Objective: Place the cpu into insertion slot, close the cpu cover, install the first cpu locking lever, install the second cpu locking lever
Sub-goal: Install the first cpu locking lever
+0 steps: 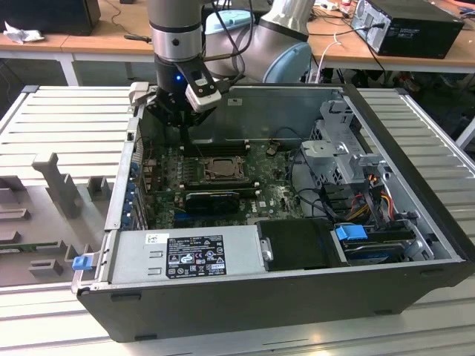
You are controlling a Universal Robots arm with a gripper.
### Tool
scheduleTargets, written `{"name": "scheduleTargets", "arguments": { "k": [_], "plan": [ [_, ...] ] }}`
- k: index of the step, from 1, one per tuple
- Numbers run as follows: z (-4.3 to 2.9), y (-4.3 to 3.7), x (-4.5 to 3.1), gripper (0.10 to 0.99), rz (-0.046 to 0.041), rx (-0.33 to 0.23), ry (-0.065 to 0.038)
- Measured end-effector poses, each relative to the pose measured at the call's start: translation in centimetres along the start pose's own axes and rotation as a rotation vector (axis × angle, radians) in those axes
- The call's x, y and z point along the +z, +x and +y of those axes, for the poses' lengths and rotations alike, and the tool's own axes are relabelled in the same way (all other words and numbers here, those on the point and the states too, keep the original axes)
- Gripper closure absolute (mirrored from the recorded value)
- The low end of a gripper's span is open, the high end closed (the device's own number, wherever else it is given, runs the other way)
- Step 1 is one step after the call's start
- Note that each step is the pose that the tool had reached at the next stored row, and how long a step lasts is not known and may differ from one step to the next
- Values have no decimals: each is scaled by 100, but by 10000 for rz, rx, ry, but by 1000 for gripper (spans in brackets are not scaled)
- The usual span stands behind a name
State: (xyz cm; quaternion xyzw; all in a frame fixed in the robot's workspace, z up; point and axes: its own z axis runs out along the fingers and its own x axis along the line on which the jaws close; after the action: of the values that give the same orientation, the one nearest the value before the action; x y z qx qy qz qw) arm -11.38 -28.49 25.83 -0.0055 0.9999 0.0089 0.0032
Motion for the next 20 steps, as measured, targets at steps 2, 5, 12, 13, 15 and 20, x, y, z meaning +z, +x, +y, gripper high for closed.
{"name": "scheduleTargets", "arguments": {
  "k": [2,5,12,13,15,20],
  "plan": [
    [6,-21,1,980,1,-2,0],
    [6,-58,1,980,2,0,2],
    [4,-189,4,980,68,14,20],
    [3,-243,5,980,97,11,21],
    [3,-311,7,980,100,14,20],
    [1,-473,11,980,101,13,21]
  ]
}}
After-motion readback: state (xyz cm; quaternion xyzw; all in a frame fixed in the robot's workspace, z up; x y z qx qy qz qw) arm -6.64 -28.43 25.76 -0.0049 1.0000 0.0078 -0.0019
